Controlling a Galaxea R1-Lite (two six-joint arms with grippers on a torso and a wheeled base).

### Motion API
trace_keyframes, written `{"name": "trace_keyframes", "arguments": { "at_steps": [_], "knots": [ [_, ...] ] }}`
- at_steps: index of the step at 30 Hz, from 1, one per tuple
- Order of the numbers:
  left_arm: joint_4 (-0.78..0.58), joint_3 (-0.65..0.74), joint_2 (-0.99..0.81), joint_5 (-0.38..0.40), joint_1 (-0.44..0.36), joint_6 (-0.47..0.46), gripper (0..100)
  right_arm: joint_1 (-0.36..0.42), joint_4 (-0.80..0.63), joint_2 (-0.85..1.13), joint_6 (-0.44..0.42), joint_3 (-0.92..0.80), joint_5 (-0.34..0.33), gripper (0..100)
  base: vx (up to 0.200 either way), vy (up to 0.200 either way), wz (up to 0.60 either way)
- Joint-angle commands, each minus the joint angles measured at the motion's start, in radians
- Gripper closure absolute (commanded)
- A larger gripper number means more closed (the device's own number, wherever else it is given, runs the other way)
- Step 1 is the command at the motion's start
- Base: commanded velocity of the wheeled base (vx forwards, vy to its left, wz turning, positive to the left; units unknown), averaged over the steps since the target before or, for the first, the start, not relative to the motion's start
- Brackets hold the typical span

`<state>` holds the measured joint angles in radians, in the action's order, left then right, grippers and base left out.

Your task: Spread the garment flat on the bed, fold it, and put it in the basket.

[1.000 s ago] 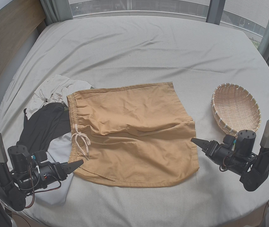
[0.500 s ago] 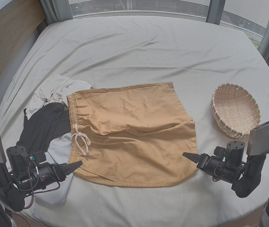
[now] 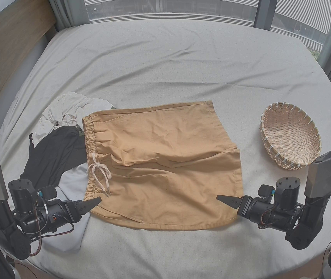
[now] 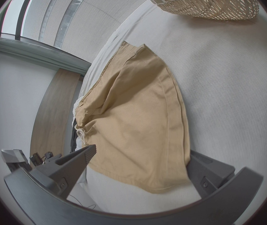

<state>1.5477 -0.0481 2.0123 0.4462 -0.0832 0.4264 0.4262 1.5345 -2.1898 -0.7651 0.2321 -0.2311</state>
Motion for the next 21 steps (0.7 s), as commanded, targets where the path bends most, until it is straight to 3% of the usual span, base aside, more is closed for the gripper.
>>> {"name": "trace_keyframes", "arguments": {
  "at_steps": [1,13,14,21],
  "knots": [
    [0.0,-0.009,0.048,-0.001,0.026,-0.001,0,0.025,0.0,0.071,0.001,-0.073,-0.005,0,0.0,0.0,0.0],
    [0.0,-0.012,0.098,-0.004,0.034,-0.001,0,-0.043,0.007,0.082,0.015,-0.16,0.01,0,0.0,0.0,0.0],
    [0.0,-0.012,0.105,-0.004,0.034,-0.001,0,-0.053,0.007,0.082,0.015,-0.163,0.036,0,0.0,0.0,0.0],
    [0.0,-0.015,0.155,-0.006,0.039,0.0,0,-0.055,0.007,0.096,0.017,-0.163,0.05,0,0.0,0.0,0.0]
  ]
}}
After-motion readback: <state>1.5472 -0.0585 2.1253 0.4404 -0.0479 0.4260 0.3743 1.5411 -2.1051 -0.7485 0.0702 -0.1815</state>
